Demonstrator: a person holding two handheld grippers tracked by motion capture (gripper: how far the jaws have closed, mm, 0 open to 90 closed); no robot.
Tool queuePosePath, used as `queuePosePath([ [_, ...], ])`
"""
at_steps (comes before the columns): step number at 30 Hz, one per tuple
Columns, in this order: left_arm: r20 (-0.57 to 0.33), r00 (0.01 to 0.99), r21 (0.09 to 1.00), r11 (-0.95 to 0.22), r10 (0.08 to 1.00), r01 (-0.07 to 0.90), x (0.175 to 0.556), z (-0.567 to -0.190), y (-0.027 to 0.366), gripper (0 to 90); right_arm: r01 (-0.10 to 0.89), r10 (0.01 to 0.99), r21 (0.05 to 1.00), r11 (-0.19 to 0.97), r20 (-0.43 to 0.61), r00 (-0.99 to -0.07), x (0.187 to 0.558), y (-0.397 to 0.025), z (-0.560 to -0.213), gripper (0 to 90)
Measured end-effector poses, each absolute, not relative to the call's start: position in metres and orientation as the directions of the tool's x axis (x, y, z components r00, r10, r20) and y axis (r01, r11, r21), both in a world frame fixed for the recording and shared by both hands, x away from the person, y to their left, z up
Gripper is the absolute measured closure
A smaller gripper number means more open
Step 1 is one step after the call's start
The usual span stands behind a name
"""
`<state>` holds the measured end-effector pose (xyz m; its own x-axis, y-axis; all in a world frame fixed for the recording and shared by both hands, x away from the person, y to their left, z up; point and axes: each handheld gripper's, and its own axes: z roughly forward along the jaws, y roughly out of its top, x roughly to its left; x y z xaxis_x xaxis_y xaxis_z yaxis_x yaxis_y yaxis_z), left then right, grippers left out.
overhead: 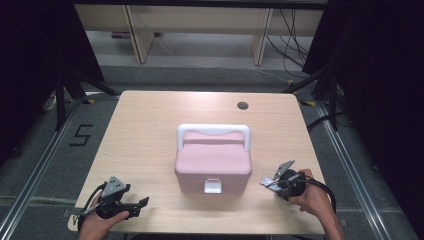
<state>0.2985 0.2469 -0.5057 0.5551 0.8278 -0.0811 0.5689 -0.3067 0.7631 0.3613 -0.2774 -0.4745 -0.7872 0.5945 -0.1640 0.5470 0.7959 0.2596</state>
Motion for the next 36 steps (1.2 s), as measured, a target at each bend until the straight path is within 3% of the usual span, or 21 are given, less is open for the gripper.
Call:
queuePosePath([
  [6,-0.078,0.553,0.766,-0.305,0.83,0.566,0.298,-0.506,0.247,14.9,0.584,0.655,0.342,0.737,-0.149,-0.74,0.359,-0.279,-0.465,54.7],
  [12,-0.083,0.56,0.765,-0.307,0.825,0.566,0.298,-0.505,0.246,14.9,0.573,0.725,0.53,0.625,-0.123,-0.677,0.355,-0.278,-0.456,38.8],
  [19,-0.078,0.566,0.767,-0.314,0.82,0.56,0.298,-0.505,0.246,14.9,0.564,0.809,0.687,0.459,-0.061,-0.585,0.345,-0.275,-0.452,33.7],
  [20,-0.079,0.565,0.767,-0.311,0.821,0.56,0.298,-0.505,0.246,14.9,0.528,0.805,0.712,0.462,-0.086,-0.587,0.345,-0.275,-0.454,33.5],
  [35,-0.077,0.567,0.768,-0.313,0.82,0.558,0.298,-0.505,0.246,14.9,0.525,0.859,0.794,0.306,0.008,-0.512,0.325,-0.272,-0.463,29.8],
  [36,-0.075,0.566,0.768,-0.315,0.821,0.558,0.298,-0.505,0.247,14.9,0.497,0.852,0.803,0.329,-0.026,-0.523,0.326,-0.273,-0.464,29.2],
])
